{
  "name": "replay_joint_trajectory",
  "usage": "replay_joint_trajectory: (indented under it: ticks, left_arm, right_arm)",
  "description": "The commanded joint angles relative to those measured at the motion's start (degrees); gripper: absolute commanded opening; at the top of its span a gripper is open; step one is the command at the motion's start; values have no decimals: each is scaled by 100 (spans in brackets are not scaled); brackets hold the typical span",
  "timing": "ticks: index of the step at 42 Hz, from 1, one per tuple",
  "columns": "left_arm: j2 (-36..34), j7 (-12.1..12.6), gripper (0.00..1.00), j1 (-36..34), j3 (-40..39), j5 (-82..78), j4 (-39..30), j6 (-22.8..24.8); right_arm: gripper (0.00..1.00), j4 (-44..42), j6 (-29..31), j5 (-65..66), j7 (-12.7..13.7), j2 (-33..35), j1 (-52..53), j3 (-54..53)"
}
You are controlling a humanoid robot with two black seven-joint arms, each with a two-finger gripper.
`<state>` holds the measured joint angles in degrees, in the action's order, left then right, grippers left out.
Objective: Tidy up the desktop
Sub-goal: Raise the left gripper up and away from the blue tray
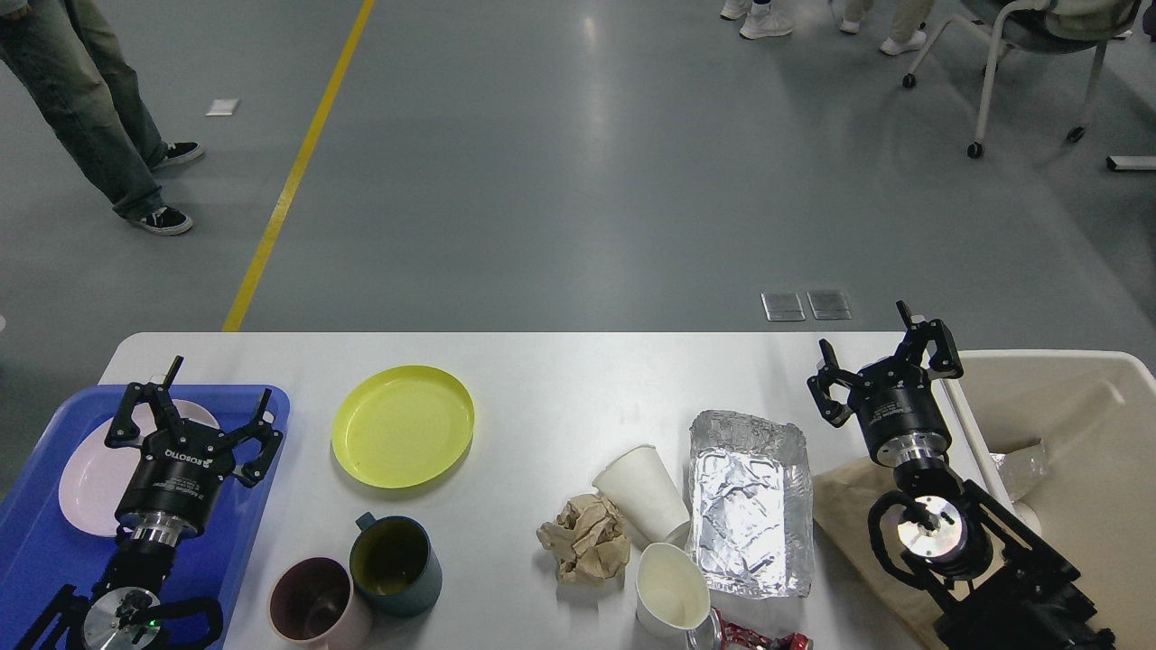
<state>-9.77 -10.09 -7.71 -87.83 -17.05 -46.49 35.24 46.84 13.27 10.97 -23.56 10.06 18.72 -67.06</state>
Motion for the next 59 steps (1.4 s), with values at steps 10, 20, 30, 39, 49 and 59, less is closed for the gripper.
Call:
replay_joint_trajectory:
  ticks: [10, 20, 30, 39, 49, 59]
  left_arm:
    - [-7, -20, 97, -3, -6, 0, 8, -35]
    - [-113, 24, 97, -126, 11, -35, -1, -61]
    - [-823, -63, 97, -301, 572, 0, -27, -97]
    - [-2175, -81, 97, -1037, 1694, 9, -9, -140]
    - [-3250, -55, 97, -3086, 4482, 9, 254, -132]
    - [-3673, -37, 97, -6969, 10166, 9, 254, 9]
  right_arm:
    - [100, 0, 0, -7, 0, -4, 0, 0]
    - [100, 0, 0, 2, 0, 5, 0, 0]
    - [100, 0, 0, 2, 0, 5, 0, 0]
    - [100, 0, 0, 2, 0, -4, 0, 0]
    - [100, 0, 0, 2, 0, 5, -9, 0]
    - [100, 0, 0, -7, 0, 5, -9, -9]
